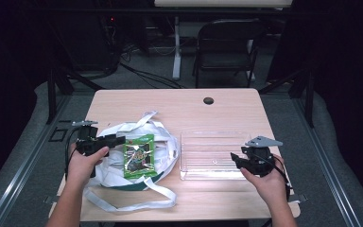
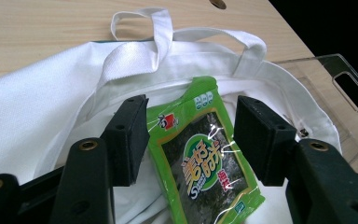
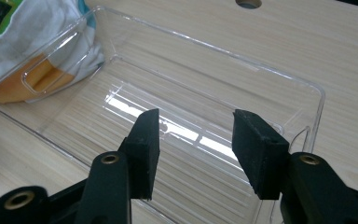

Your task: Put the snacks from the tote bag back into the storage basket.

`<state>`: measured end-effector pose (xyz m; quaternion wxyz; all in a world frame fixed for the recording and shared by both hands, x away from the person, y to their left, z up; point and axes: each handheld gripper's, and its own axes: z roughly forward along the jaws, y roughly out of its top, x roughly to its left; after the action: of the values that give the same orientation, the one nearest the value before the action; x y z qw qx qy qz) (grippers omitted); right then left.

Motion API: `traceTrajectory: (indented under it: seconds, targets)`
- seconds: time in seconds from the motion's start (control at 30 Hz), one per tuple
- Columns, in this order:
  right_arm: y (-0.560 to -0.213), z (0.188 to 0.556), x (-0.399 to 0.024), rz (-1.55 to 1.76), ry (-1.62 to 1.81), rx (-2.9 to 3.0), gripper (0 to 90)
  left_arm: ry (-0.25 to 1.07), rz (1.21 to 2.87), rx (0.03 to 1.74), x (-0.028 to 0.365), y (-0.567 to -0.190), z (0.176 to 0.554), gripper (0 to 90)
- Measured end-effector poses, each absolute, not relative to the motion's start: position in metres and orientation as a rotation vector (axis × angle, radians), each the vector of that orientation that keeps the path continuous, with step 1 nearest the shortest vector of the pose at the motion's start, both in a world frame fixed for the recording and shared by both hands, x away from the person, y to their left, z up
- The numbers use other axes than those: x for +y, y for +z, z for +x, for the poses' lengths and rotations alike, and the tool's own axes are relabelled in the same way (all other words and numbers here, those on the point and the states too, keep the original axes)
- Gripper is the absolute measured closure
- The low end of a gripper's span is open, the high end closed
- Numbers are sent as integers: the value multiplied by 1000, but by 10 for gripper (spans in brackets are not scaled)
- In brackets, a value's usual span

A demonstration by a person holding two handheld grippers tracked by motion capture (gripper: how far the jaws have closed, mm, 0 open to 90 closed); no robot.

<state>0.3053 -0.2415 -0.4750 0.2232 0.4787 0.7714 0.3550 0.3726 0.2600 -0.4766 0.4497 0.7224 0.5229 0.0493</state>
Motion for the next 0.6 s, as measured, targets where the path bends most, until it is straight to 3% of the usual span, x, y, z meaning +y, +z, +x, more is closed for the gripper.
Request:
traceTrajectory:
  seconds: [0.33,0.6]
  targets:
    - [-480,311,-237,1350,943,2184,492,121,1882,1328,256,-480,371,478]
    - [-481,312,-236,1371,936,2192,479,63,1854,1362,255,-482,372,418]
